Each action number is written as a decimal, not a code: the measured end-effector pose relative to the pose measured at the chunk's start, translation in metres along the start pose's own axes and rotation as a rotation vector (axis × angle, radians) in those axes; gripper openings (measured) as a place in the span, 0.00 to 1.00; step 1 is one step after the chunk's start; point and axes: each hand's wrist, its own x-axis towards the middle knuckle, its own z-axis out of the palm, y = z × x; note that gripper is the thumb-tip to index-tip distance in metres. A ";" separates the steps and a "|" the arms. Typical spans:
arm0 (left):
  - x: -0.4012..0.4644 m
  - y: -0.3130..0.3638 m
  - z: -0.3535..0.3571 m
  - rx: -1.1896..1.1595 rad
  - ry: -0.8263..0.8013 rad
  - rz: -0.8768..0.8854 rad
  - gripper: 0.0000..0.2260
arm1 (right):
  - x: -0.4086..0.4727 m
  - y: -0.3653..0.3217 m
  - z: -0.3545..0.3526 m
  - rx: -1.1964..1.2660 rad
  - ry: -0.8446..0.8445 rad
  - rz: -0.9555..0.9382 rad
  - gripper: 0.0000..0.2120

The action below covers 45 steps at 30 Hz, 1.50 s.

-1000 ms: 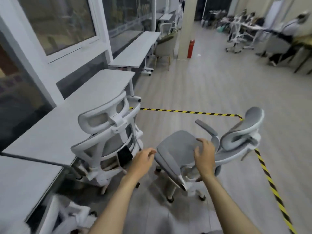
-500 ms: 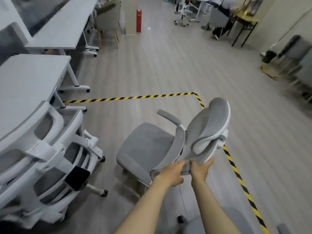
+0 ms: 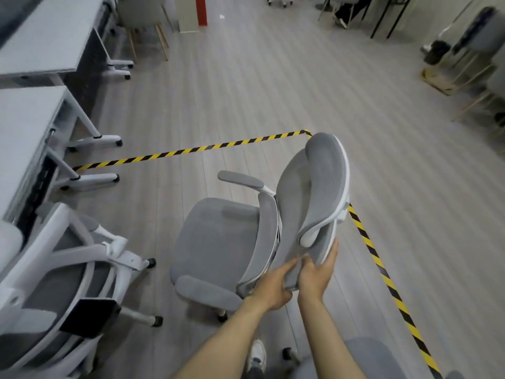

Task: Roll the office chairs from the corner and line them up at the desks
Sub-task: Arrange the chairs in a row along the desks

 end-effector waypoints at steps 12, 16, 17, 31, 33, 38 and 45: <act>0.086 0.048 -0.021 0.028 -0.085 0.011 0.49 | 0.094 -0.019 0.003 0.000 0.000 0.003 0.40; 0.108 0.073 -0.022 0.094 -0.129 -0.007 0.47 | 0.122 -0.021 -0.008 -0.012 0.021 0.011 0.42; 0.113 0.080 -0.020 0.108 -0.140 -0.005 0.47 | 0.130 -0.022 -0.012 -0.027 0.023 0.013 0.42; 0.131 0.123 -0.005 0.215 -0.256 -0.015 0.37 | 0.205 -0.025 -0.059 -0.144 -0.002 0.011 0.49; 0.125 0.122 -0.006 0.191 -0.224 -0.021 0.34 | 0.200 -0.029 -0.061 -0.153 -0.013 0.034 0.49; 0.098 0.103 -0.026 0.207 0.022 -0.051 0.24 | 0.135 -0.031 -0.053 -0.549 0.129 -0.254 0.28; 0.024 0.033 -0.090 0.157 0.371 -0.218 0.18 | 0.063 -0.034 0.012 -0.506 -0.302 -0.578 0.14</act>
